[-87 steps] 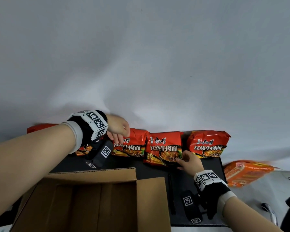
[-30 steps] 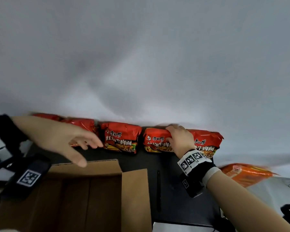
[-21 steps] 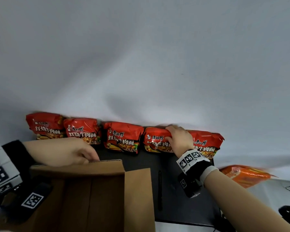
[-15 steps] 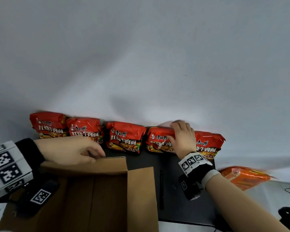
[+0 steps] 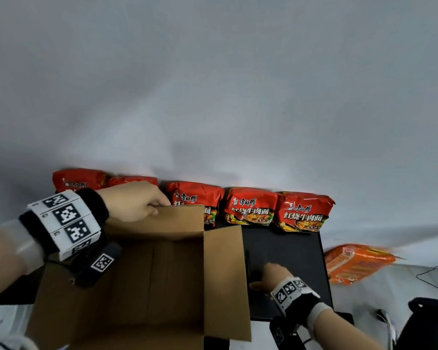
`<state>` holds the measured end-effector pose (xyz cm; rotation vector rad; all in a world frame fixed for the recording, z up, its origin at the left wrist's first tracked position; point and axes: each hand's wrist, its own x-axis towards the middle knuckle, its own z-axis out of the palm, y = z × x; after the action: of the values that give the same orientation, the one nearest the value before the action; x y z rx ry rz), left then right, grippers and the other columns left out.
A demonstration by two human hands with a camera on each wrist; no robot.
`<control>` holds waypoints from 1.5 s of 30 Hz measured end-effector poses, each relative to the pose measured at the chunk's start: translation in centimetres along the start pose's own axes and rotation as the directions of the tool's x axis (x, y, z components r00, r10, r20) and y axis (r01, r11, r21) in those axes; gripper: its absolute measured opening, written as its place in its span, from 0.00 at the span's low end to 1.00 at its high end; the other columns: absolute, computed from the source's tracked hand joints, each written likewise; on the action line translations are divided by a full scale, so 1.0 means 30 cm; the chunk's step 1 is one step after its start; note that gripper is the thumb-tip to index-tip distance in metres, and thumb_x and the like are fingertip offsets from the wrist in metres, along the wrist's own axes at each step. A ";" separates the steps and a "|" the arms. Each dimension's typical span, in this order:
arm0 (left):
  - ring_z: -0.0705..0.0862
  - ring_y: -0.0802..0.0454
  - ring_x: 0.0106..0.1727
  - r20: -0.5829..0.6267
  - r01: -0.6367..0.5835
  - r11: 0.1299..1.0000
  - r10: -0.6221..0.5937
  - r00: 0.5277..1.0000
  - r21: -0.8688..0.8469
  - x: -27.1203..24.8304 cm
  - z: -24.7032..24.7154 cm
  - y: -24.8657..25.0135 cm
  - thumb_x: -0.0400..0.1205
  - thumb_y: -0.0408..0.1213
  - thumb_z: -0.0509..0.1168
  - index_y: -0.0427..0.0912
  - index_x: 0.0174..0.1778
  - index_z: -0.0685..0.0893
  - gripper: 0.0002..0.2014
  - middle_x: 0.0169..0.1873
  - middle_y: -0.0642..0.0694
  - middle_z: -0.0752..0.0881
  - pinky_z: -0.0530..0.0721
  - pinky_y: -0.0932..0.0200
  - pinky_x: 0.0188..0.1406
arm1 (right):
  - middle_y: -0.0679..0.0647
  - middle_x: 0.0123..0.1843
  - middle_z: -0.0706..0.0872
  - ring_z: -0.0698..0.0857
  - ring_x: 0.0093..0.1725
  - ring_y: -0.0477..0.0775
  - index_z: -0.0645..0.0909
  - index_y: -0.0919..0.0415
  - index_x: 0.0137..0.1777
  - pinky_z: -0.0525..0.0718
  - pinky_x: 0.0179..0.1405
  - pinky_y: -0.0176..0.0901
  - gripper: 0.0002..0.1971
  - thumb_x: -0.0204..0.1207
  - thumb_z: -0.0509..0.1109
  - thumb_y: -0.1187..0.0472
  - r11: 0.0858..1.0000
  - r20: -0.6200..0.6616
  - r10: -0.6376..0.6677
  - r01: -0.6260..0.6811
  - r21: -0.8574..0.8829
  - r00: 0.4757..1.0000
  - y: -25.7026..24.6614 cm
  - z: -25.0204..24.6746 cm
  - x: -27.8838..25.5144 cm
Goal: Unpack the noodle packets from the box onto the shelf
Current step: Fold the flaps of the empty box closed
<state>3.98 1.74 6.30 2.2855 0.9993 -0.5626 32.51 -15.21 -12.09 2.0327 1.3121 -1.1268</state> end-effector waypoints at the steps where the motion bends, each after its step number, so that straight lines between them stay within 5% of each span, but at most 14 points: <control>1: 0.82 0.69 0.50 -0.038 0.008 1.000 -0.007 0.999 0.012 0.002 -0.003 0.000 0.82 0.35 0.62 0.59 0.56 0.85 0.15 0.50 0.67 0.87 0.73 0.71 0.51 | 0.57 0.55 0.88 0.87 0.54 0.56 0.82 0.62 0.55 0.83 0.47 0.43 0.22 0.71 0.71 0.44 1.000 -0.040 0.016 -0.016 -0.013 0.999 -0.009 0.022 0.000; 5: 0.83 0.65 0.55 -0.135 -0.026 0.999 0.030 0.990 0.035 -0.007 0.031 0.023 0.83 0.38 0.61 0.60 0.64 0.82 0.17 0.58 0.63 0.87 0.79 0.66 0.58 | 0.57 0.57 0.88 0.86 0.57 0.57 0.82 0.62 0.56 0.81 0.46 0.43 0.15 0.74 0.70 0.53 0.999 -0.132 0.050 -0.052 -0.012 0.990 -0.042 0.067 0.002; 9: 0.77 0.64 0.66 0.028 -0.050 0.999 0.050 0.998 -0.013 -0.050 0.090 0.008 0.82 0.51 0.60 0.63 0.75 0.69 0.24 0.68 0.63 0.77 0.74 0.64 0.69 | 0.58 0.57 0.87 0.86 0.58 0.58 0.77 0.61 0.41 0.82 0.50 0.43 0.07 0.75 0.67 0.58 0.998 -0.108 0.064 -0.061 0.025 0.992 -0.052 0.070 -0.010; 12: 0.71 0.65 0.70 0.077 -0.014 0.993 0.023 0.997 -0.114 -0.097 0.097 -0.038 0.70 0.69 0.47 0.66 0.78 0.61 0.37 0.72 0.63 0.71 0.67 0.66 0.73 | 0.52 0.33 0.89 0.89 0.36 0.49 0.72 0.57 0.26 0.86 0.39 0.38 0.15 0.70 0.70 0.56 0.982 -0.050 0.085 -0.075 0.172 0.995 -0.023 0.067 -0.005; 14: 0.72 0.64 0.69 0.021 -0.002 0.991 0.005 1.000 -0.136 -0.135 0.095 -0.085 0.72 0.68 0.48 0.68 0.76 0.64 0.33 0.69 0.62 0.72 0.68 0.66 0.72 | 0.48 0.17 0.81 0.81 0.18 0.42 0.71 0.58 0.19 0.79 0.23 0.33 0.19 0.68 0.71 0.56 0.951 -0.014 0.074 -0.066 0.302 0.997 -0.007 0.059 -0.018; 16: 0.72 0.64 0.69 -0.038 0.017 0.985 -0.024 0.999 -0.172 -0.170 0.087 -0.125 0.78 0.58 0.56 0.66 0.75 0.66 0.26 0.68 0.62 0.72 0.69 0.64 0.72 | 0.51 0.19 0.81 0.79 0.18 0.43 0.72 0.59 0.19 0.78 0.24 0.34 0.19 0.71 0.70 0.58 0.913 -0.041 0.041 -0.021 0.408 0.998 0.009 0.040 -0.041; 20: 0.68 0.56 0.74 -0.175 0.113 0.978 -0.144 0.974 -0.175 -0.244 0.087 -0.226 0.79 0.48 0.66 0.60 0.78 0.63 0.31 0.73 0.56 0.69 0.67 0.59 0.74 | 0.59 0.31 0.84 0.85 0.26 0.50 0.74 0.65 0.36 0.88 0.27 0.40 0.11 0.81 0.59 0.67 0.660 -0.091 -0.043 0.097 0.745 0.995 -0.012 -0.059 -0.142; 24: 0.70 0.44 0.75 -0.309 0.338 0.908 -0.405 0.860 -0.248 -0.305 0.133 -0.363 0.75 0.51 0.70 0.48 0.79 0.60 0.38 0.76 0.39 0.67 0.72 0.49 0.73 | 0.59 0.31 0.85 0.85 0.24 0.50 0.72 0.63 0.38 0.82 0.23 0.39 0.13 0.84 0.53 0.66 0.368 -0.195 -0.123 0.227 0.902 0.973 -0.067 -0.155 -0.265; 28: 0.90 0.44 0.41 -0.095 0.386 0.764 -0.499 0.861 -0.517 -0.352 0.182 -0.391 0.73 0.53 0.69 0.37 0.60 0.70 0.28 0.49 0.35 0.85 0.90 0.55 0.37 | 0.55 0.32 0.85 0.85 0.28 0.50 0.72 0.61 0.39 0.81 0.23 0.40 0.13 0.85 0.54 0.61 0.180 -0.288 -0.188 0.321 0.930 0.939 -0.153 -0.189 -0.361; 30: 0.91 0.46 0.35 -0.048 0.272 0.720 -0.390 0.919 -0.639 -0.362 0.191 -0.383 0.62 0.63 0.70 0.35 0.50 0.77 0.34 0.40 0.38 0.88 0.88 0.60 0.31 | 0.55 0.32 0.85 0.85 0.28 0.50 0.72 0.60 0.39 0.82 0.23 0.40 0.13 0.85 0.53 0.60 0.155 -0.320 -0.228 0.359 0.921 0.920 -0.203 -0.198 -0.385; 33: 0.92 0.51 0.42 -0.008 0.165 0.714 -0.233 0.973 -0.680 -0.343 0.223 -0.385 0.47 0.77 0.68 0.39 0.44 0.81 0.45 0.40 0.44 0.90 0.90 0.58 0.43 | 0.56 0.33 0.84 0.86 0.31 0.51 0.71 0.61 0.39 0.82 0.26 0.41 0.14 0.85 0.52 0.60 0.136 -0.356 -0.285 0.405 0.904 0.890 -0.282 -0.196 -0.398; 37: 0.91 0.51 0.47 0.071 0.145 0.724 -0.132 0.989 -0.674 -0.289 0.261 -0.354 0.71 0.64 0.63 0.39 0.52 0.80 0.30 0.48 0.42 0.89 0.88 0.60 0.50 | 0.56 0.39 0.91 0.88 0.40 0.53 0.72 0.60 0.39 0.85 0.34 0.43 0.14 0.85 0.51 0.61 0.121 -0.353 -0.379 0.424 0.897 0.855 -0.361 -0.184 -0.399; 41: 0.87 0.55 0.47 0.127 0.131 0.764 -0.064 0.990 -0.632 -0.242 0.282 -0.340 0.84 0.44 0.60 0.44 0.55 0.81 0.11 0.47 0.49 0.86 0.84 0.65 0.50 | 0.60 0.58 0.89 0.87 0.57 0.57 0.75 0.60 0.39 0.80 0.63 0.54 0.15 0.85 0.52 0.62 0.173 -0.291 -0.471 0.411 0.895 0.833 -0.425 -0.168 -0.375; 45: 0.85 0.51 0.61 0.199 0.131 0.784 -0.009 0.980 -0.607 -0.232 0.306 -0.336 0.83 0.54 0.56 0.48 0.62 0.79 0.18 0.54 0.51 0.85 0.78 0.65 0.58 | 0.64 0.66 0.84 0.86 0.61 0.51 0.74 0.60 0.38 0.78 0.68 0.41 0.14 0.85 0.54 0.63 0.359 -0.180 -0.519 0.404 0.842 0.836 -0.474 -0.135 -0.342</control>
<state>-9.43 -2.27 0.08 1.5841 0.9960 -0.3885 19.14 -11.34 -0.68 2.1472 1.4618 -2.5863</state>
